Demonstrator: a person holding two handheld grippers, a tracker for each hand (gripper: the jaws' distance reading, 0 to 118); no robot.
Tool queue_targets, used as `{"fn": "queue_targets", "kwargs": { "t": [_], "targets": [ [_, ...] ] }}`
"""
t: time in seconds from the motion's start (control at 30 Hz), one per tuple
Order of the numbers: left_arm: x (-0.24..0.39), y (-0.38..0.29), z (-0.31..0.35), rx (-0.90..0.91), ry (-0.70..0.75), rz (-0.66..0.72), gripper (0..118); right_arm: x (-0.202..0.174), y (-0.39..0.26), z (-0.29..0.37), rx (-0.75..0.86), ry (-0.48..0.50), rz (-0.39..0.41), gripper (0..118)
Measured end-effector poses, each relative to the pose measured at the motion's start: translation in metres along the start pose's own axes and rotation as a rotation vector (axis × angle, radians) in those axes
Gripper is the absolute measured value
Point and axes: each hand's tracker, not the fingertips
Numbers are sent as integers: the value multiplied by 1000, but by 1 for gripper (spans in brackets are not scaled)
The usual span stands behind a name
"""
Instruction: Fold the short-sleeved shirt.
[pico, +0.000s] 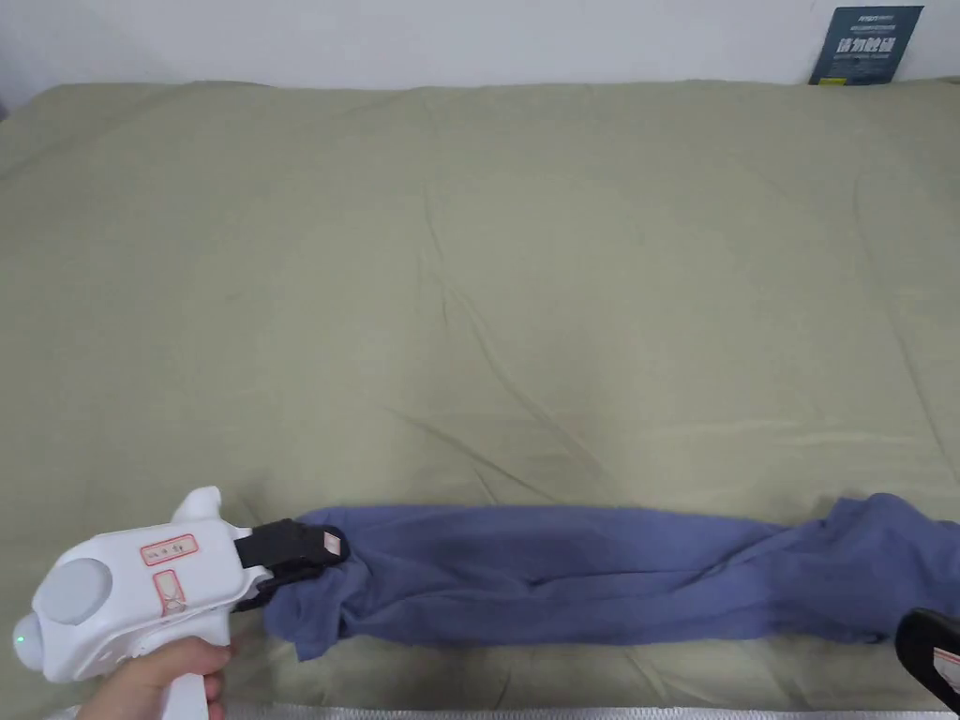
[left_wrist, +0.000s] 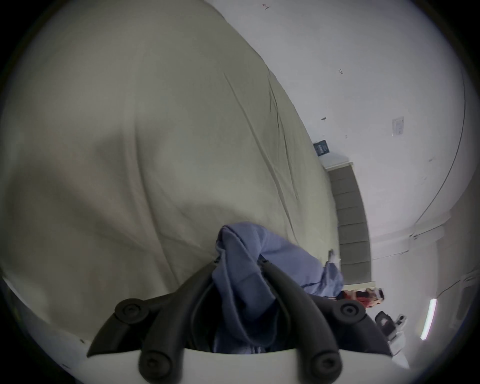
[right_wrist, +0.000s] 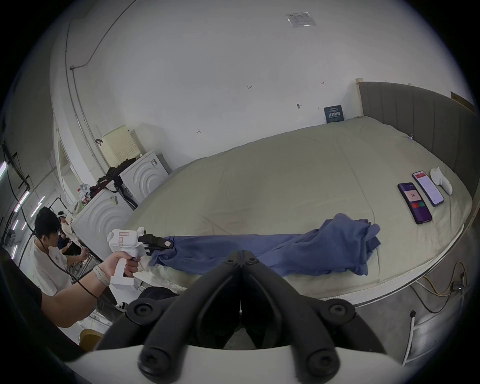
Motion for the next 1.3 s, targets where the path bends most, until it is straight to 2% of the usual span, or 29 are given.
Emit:
{"fn": "queue_targets", "kwargs": {
  "t": [0.03,0.17,0.33,0.4,0.5,0.6,0.7,0.77,0.87,0.97,1.03,1.07,1.1,1.13,1.2,1.27,1.3],
  "targets": [
    [3,6,5,-3,36,-39,13,1,1,1,3,0,0,0],
    [12,23,33,59,82,-32,13,4,1,5,17,-1,-2,0],
    [19,38,61,113,209,-42,13,8,-4,5,20,11,-18,0],
    [32,30,62,108,271,-37,13,10,-6,5,21,22,-25,0],
    [65,11,62,117,315,-101,13,12,-7,7,27,42,-33,0],
    [111,-18,60,179,293,-126,13,15,-9,9,34,53,-24,0],
    [142,-43,35,145,189,-101,13,22,-13,11,46,77,-34,0],
    [164,-62,12,149,193,-109,13,25,-17,13,51,81,-36,0],
    [177,-74,-43,123,230,-145,13,33,-22,19,67,78,-29,0],
    [182,-83,-90,93,351,-212,13,39,-24,26,92,70,-27,0],
    [175,-82,-112,64,342,-204,13,46,-26,31,108,69,-35,0],
    [179,-88,-113,48,335,-206,18,48,-26,33,116,68,-36,0],
    [185,-94,-111,27,332,-209,32,49,-25,34,121,65,-35,0],
    [186,-94,-110,-8,315,-229,56,50,-25,36,126,64,-33,0],
    [192,-96,-92,-24,235,-239,72,50,-25,37,129,63,-31,0],
    [198,-93,-62,47,143,-288,101,49,-25,39,135,61,-29,0],
    [203,-93,-43,95,115,-331,102,49,-26,39,136,63,-30,0]
  ]
}}
